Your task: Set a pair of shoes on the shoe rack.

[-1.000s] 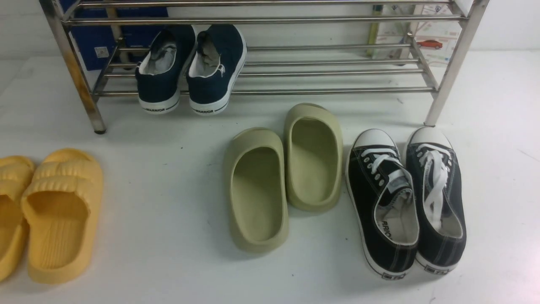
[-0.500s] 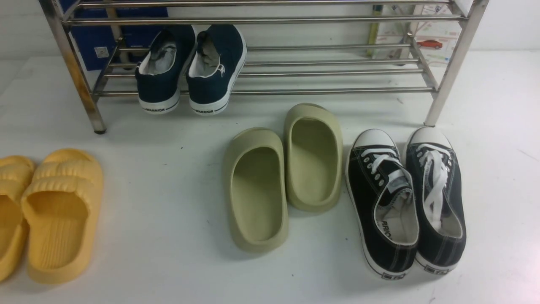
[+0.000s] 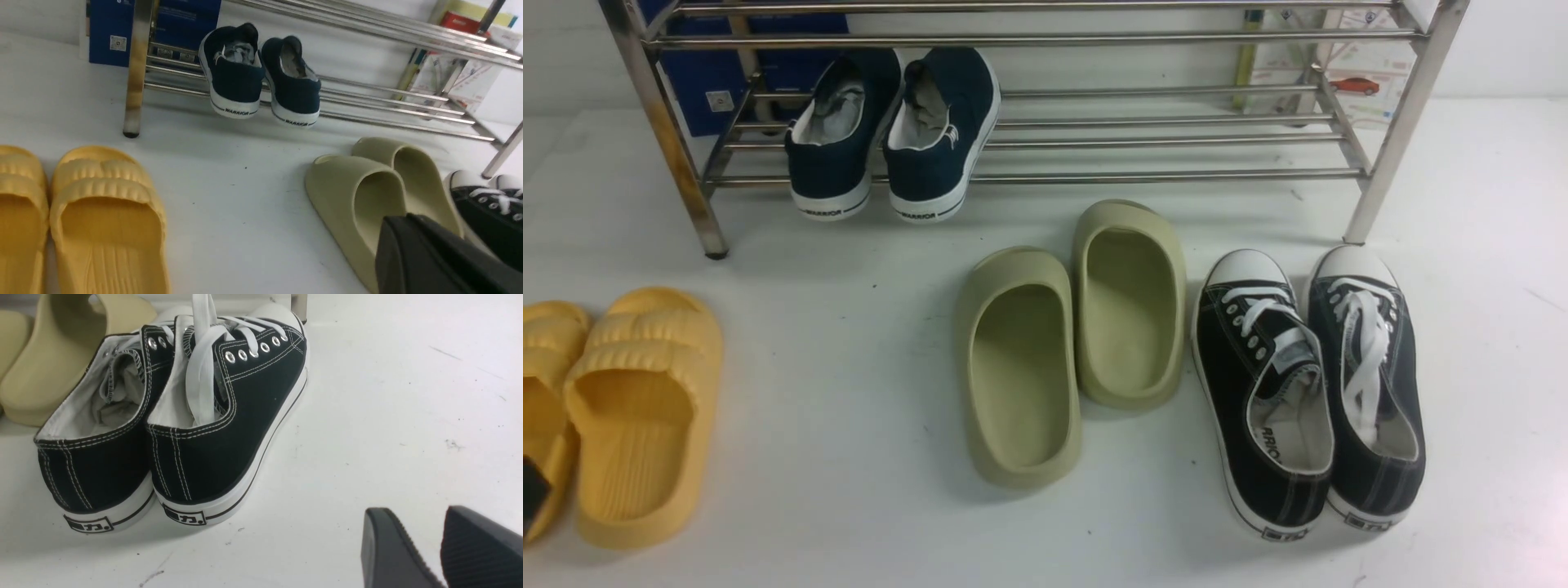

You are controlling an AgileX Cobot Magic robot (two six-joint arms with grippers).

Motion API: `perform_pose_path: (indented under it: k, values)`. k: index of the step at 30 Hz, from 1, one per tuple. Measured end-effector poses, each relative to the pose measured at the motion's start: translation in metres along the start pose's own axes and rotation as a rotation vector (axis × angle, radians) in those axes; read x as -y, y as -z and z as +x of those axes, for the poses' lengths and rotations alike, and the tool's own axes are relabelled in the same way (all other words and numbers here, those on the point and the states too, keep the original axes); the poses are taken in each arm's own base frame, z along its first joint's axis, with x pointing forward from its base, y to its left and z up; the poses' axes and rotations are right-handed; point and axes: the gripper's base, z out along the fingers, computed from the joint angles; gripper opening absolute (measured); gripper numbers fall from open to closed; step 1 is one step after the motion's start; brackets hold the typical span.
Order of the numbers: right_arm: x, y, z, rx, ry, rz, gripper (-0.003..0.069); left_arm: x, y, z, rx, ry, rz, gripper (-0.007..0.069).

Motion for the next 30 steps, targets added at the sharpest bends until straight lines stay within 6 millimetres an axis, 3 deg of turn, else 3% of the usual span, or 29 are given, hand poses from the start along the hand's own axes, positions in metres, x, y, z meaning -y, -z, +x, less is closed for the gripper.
perform_pose_path:
  k: [5, 8, 30]
  values:
    - [0.000, 0.000, 0.000, 0.000, 0.000, 0.000, 0.0239, -0.022, -0.021, 0.073, -0.082, -0.085, -0.062, 0.0011]
    - [0.000, 0.000, 0.000, 0.000, 0.000, 0.000, 0.0239, -0.028, -0.023, 0.091, -0.177, -0.079, -0.090, 0.0011]
    - [0.000, 0.000, 0.000, 0.001, 0.000, 0.000, 0.0239, -0.028, -0.023, 0.093, -0.194, -0.076, -0.093, 0.0039]
